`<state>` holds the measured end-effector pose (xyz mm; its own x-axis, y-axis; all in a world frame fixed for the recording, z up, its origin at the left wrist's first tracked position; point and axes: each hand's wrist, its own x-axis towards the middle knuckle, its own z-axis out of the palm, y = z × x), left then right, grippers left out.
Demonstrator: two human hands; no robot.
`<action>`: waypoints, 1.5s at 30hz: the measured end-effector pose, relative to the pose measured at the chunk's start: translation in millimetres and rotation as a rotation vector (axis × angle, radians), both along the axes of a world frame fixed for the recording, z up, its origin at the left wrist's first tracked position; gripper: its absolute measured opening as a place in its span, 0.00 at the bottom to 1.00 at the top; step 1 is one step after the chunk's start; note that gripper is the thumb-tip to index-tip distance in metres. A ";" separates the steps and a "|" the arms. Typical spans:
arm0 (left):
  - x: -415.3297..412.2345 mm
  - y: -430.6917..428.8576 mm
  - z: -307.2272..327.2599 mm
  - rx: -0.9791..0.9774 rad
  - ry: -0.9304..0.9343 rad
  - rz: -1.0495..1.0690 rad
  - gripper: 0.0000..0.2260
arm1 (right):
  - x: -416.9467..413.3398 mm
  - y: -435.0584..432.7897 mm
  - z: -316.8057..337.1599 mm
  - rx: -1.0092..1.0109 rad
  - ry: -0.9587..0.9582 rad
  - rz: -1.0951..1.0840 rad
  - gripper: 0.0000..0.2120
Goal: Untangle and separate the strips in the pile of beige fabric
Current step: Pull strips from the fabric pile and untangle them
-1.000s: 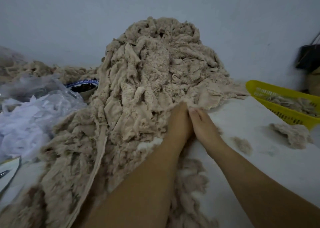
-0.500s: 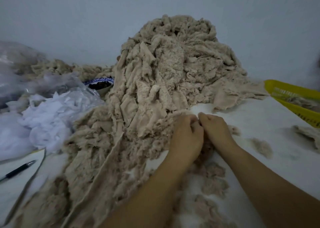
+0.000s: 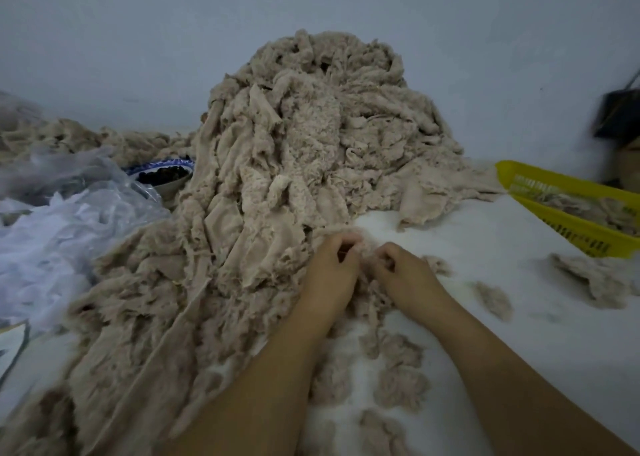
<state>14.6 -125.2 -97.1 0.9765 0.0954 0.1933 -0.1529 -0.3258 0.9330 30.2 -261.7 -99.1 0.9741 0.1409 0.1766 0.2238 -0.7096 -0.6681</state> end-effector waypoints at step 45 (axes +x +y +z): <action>-1.1 34.4 38.1 -0.577 0.097 0.164 0.22 | -6.0 11.1 27.2 0.379 0.297 0.141 0.08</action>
